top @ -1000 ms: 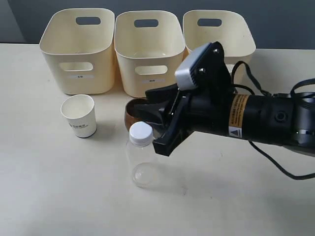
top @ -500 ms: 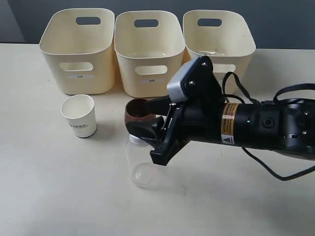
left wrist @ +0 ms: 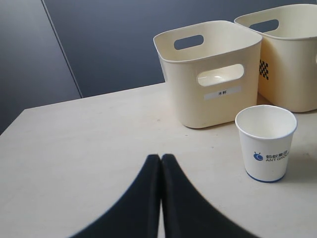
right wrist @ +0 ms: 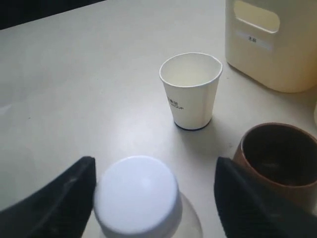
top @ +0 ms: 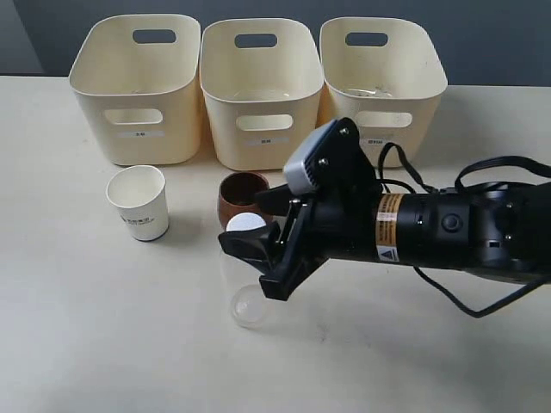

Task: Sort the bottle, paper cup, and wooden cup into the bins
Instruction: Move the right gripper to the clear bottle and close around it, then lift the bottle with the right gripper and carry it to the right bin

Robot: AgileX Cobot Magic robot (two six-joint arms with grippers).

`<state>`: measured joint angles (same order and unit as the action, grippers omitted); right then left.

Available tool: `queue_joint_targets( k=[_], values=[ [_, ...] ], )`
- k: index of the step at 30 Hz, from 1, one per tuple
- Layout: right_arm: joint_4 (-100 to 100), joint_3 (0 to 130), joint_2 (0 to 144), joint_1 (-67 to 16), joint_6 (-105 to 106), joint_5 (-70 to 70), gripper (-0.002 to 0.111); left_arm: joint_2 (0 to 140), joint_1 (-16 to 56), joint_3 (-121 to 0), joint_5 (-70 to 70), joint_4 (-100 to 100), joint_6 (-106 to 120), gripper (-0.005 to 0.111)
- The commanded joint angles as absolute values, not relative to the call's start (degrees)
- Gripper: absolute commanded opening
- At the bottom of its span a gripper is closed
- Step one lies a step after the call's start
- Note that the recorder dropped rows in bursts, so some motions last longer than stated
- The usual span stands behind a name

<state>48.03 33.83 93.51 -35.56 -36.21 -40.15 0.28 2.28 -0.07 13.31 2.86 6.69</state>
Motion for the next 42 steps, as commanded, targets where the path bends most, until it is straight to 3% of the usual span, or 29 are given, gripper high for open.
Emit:
queue_joint_targets(
  k=[1, 25, 28, 34, 42],
  values=[
    [47.92, 34.13, 94.86, -35.48, -35.73, -43.24, 0.065, 0.00, 2.47, 0.00, 13.26, 2.71, 6.58, 0.000],
    [42.95, 34.13, 99.07, -35.48, -33.73, -42.89, 0.064, 0.00, 2.47, 0.00, 13.26, 2.71, 6.58, 0.000],
    [41.77, 34.13, 99.80, -35.48, -33.13, -43.53, 0.052, 0.00, 2.47, 0.00, 13.26, 2.71, 6.58, 0.000],
    [41.72, 34.13, 99.80, -35.48, -33.13, -47.40, -0.001, 0.00, 2.47, 0.00, 13.26, 2.71, 6.58, 0.000],
    [41.00, 34.13, 98.08, -35.48, -33.13, -48.77, 0.000, 0.00, 2.47, 0.00, 13.26, 2.71, 6.58, 0.000]
  ],
)
